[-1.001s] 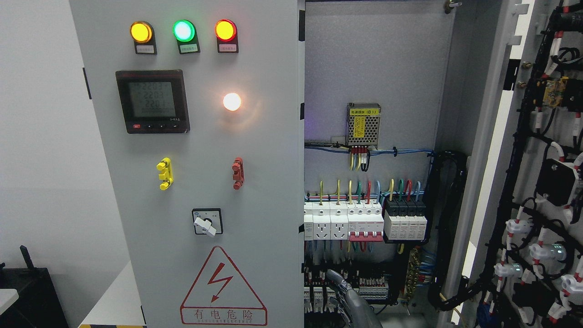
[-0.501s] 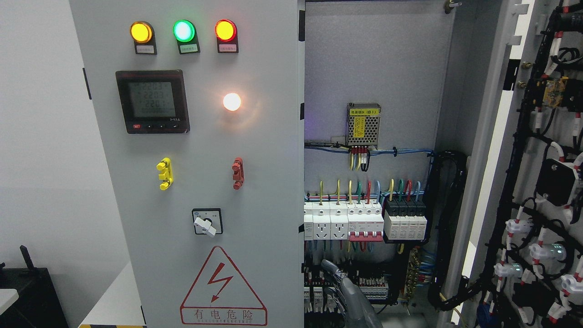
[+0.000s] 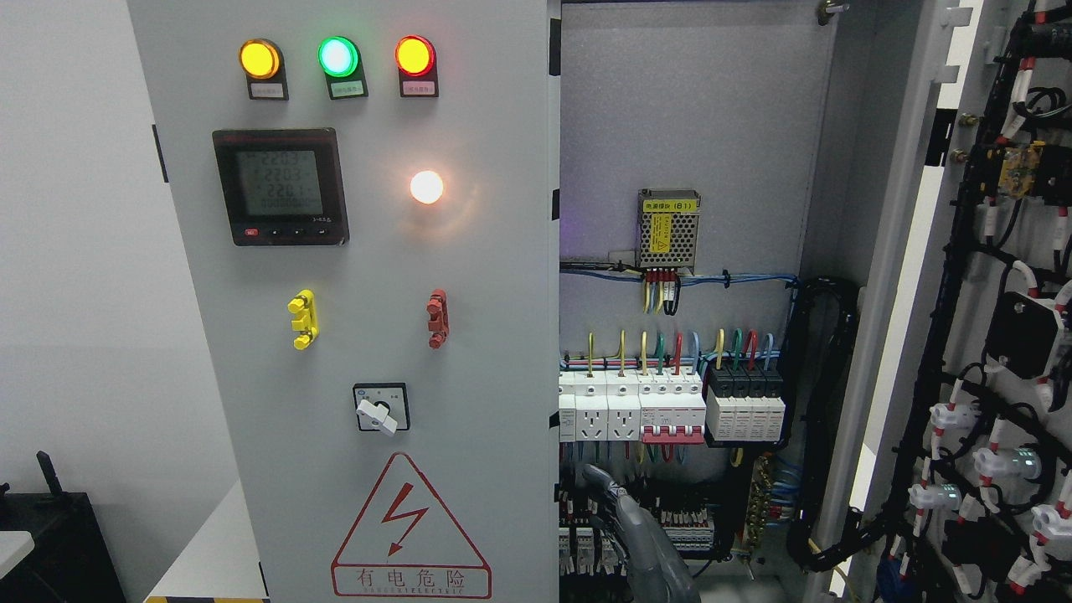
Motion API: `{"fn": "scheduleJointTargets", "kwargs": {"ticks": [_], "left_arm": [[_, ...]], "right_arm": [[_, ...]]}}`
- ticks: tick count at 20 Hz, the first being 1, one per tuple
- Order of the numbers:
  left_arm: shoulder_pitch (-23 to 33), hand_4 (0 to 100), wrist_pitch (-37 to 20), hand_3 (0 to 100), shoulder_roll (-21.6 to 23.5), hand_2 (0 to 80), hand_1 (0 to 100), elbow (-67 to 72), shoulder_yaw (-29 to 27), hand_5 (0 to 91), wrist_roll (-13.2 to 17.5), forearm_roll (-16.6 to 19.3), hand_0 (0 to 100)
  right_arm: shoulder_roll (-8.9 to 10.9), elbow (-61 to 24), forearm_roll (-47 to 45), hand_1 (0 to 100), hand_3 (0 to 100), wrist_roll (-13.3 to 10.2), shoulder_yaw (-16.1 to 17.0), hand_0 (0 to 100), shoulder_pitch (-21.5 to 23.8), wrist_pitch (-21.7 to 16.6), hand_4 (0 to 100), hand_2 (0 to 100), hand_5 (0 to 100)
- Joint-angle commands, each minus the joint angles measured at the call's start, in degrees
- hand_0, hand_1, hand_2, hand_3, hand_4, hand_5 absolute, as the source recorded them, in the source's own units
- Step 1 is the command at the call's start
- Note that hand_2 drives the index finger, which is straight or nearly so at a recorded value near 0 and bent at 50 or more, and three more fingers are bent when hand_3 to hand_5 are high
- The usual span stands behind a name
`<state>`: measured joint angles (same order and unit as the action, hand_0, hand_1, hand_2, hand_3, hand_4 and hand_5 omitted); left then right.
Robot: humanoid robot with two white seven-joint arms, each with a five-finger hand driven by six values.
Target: Open door with both hands
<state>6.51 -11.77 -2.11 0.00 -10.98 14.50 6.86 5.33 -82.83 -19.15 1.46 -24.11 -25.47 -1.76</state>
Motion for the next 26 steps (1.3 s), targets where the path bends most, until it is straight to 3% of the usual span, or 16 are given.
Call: {"fn": "scheduleJointTargets", "kwargs": {"ticks": [1, 26], "left_arm": [[0.0, 4, 0.0, 0, 0.0, 0.0, 0, -1.58, 0.0, 0.0, 0.01, 0.0, 0], [0.0, 4, 0.0, 0, 0.0, 0.0, 0, -1.58, 0.0, 0.0, 0.01, 0.0, 0]], "right_arm": [[0.12, 1.88, -1.5, 0, 0, 0.03, -1.38, 0, -1.33, 0.09, 0, 0, 0], [0.65, 4.52, -5.55, 0, 0, 1.79, -2.61, 0, -5.55, 1.24, 0, 0, 0]]}}
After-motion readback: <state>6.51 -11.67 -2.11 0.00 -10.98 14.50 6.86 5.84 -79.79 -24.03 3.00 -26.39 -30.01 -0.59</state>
